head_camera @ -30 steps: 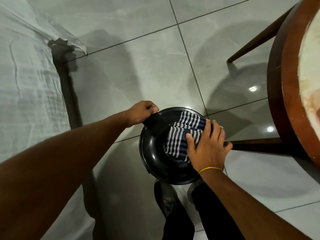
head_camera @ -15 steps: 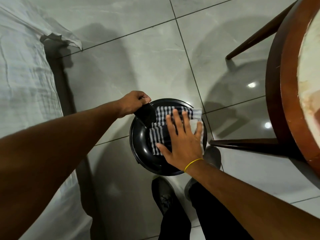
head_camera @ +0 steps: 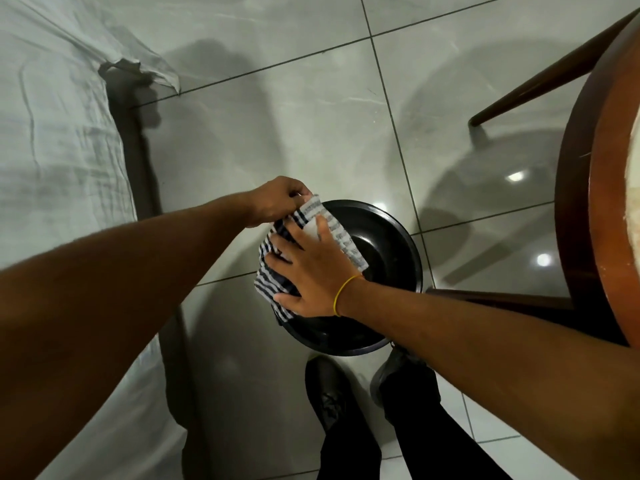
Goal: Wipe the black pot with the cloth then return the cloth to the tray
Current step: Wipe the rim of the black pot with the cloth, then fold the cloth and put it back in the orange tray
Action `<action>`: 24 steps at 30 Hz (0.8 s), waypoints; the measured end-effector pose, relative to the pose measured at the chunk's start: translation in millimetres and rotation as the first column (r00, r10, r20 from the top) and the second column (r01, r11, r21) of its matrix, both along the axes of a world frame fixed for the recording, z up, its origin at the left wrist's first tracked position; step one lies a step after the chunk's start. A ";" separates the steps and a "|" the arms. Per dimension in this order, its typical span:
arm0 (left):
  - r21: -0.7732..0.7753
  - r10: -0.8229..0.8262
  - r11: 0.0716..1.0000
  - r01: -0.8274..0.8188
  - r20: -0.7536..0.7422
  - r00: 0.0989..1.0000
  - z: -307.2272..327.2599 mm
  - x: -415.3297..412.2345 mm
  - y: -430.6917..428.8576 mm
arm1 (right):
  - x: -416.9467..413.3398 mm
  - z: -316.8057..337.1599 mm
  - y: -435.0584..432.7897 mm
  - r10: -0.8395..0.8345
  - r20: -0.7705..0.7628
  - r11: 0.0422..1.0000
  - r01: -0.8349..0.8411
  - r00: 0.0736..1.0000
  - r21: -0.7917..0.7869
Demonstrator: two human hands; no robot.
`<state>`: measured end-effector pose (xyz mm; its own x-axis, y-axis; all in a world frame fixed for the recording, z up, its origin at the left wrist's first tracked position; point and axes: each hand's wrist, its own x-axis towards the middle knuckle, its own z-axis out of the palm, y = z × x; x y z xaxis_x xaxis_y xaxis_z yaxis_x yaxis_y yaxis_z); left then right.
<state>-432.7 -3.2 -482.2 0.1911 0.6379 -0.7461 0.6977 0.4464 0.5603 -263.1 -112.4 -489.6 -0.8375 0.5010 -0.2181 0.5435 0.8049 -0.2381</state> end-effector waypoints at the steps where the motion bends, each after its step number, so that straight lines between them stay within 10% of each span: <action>1: 0.006 -0.011 1.000 0.011 0.003 1.000 1.0 0.1 -0.7 | 1.7 -0.5 -2.9 0.045 -0.017 0.999 -0.046 0.999 -0.002; 14: 0.025 -0.006 1.000 0.005 0.031 1.000 8.9 -1.5 -5.5 | 68.3 -2.3 -83.8 0.672 0.080 0.738 -0.675 0.736 0.012; 19: -0.043 0.012 0.999 -0.011 0.016 1.000 15.1 -1.8 -3.9 | 84.3 16.1 -127.7 0.244 -0.246 0.823 -0.334 0.938 -0.459; 21: -0.050 0.025 0.998 -0.026 -0.009 1.000 17.2 -1.0 -5.2 | 88.7 30.8 -140.9 -0.156 -0.133 0.625 -0.007 0.979 -0.781; 24: -0.009 0.004 1.000 -0.004 -0.067 0.998 22.2 8.2 -5.8 | 101.9 65.6 -141.5 -0.583 0.197 -0.028 0.223 0.788 -0.974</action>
<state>-424.5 -9.1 -459.9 0.1382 0.6315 -0.7630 0.7315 0.4543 0.5085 -161.3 -253.9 -424.0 -0.6732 0.2976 -0.6770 0.4713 -0.5327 -0.7029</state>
